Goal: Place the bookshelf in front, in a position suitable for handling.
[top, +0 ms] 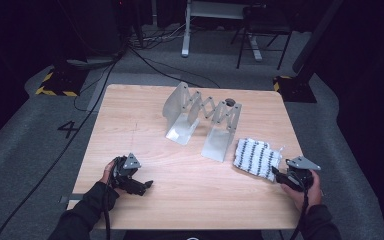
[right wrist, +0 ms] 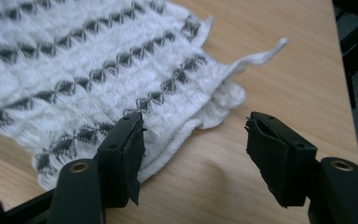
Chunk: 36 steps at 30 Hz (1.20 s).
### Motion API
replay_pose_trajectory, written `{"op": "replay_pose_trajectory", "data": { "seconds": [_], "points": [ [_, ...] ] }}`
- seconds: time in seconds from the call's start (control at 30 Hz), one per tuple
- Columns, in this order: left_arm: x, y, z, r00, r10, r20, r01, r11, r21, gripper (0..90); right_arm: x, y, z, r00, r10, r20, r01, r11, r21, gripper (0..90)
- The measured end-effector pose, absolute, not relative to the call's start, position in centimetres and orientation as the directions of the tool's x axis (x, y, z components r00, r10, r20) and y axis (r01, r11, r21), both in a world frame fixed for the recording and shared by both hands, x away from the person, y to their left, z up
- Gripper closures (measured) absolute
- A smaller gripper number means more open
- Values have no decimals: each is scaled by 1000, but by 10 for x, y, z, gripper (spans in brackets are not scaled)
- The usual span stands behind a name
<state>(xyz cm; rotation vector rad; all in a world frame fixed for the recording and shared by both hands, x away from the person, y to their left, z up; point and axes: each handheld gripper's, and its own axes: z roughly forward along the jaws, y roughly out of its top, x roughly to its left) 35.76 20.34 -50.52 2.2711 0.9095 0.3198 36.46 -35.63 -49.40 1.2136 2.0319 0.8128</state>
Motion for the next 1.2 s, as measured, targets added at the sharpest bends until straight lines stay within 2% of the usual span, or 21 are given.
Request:
{"op": "replay_pose_trajectory", "data": {
  "seconds": [0.4,0.77,0.83,0.9,1.1,1.2],
  "points": [
    [355,204,-505,728,685,-15,522,-540,661,3,364,-353,-487,-414,895,-166,455,361,814,369],
    [358,202,-504,728,685,-15,528,-547,650,5,390,-337,-482,-440,893,-96,460,316,830,384],
    [360,200,-500,712,702,-15,540,-534,650,66,395,-333,-487,-450,889,-89,477,323,817,383],
    [364,198,-498,708,706,-25,546,-525,653,183,399,-329,-491,-455,886,-92,490,335,805,383],
    [371,182,-492,727,686,6,504,-540,675,225,402,-322,-500,-470,879,-81,507,344,791,375],
    [378,172,-476,729,685,-11,464,-482,743,270,402,-321,-501,-473,877,-86,509,351,786,375]
  ]
}}
